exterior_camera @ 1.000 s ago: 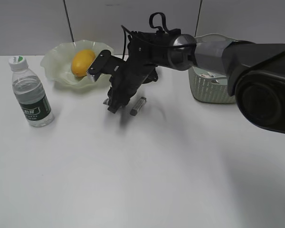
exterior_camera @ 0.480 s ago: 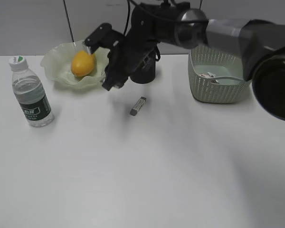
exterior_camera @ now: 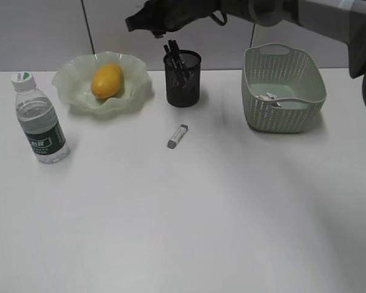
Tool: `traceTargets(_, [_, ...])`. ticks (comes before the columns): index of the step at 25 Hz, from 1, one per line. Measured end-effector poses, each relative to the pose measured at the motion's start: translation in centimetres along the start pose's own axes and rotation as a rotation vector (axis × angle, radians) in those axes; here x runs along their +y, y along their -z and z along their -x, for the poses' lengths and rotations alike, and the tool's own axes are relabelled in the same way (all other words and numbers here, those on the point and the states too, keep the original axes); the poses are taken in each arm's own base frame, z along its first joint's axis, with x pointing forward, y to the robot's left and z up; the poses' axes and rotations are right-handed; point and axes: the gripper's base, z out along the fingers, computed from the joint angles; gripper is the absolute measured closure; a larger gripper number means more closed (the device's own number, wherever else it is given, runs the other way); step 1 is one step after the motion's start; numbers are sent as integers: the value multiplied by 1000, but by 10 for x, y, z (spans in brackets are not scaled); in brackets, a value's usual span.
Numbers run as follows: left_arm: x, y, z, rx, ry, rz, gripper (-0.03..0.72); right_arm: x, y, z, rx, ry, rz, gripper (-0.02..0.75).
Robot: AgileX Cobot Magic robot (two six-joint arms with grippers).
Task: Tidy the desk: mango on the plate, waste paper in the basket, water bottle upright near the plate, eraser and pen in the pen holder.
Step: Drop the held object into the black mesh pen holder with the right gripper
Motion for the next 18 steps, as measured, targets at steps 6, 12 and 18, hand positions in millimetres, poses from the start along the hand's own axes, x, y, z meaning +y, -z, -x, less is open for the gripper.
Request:
traceTargets(6, [0,0,0,0,0,0,332,-33,-6,-12,57,-106,-94,573])
traceTargets(12, [0,0,0,0,0,0,335,-37,-14,-26,115,-67,-123,573])
traceTargets(18, [0,0,0,0,0,0,335,-33,-22,-37,139,-59,-120,573])
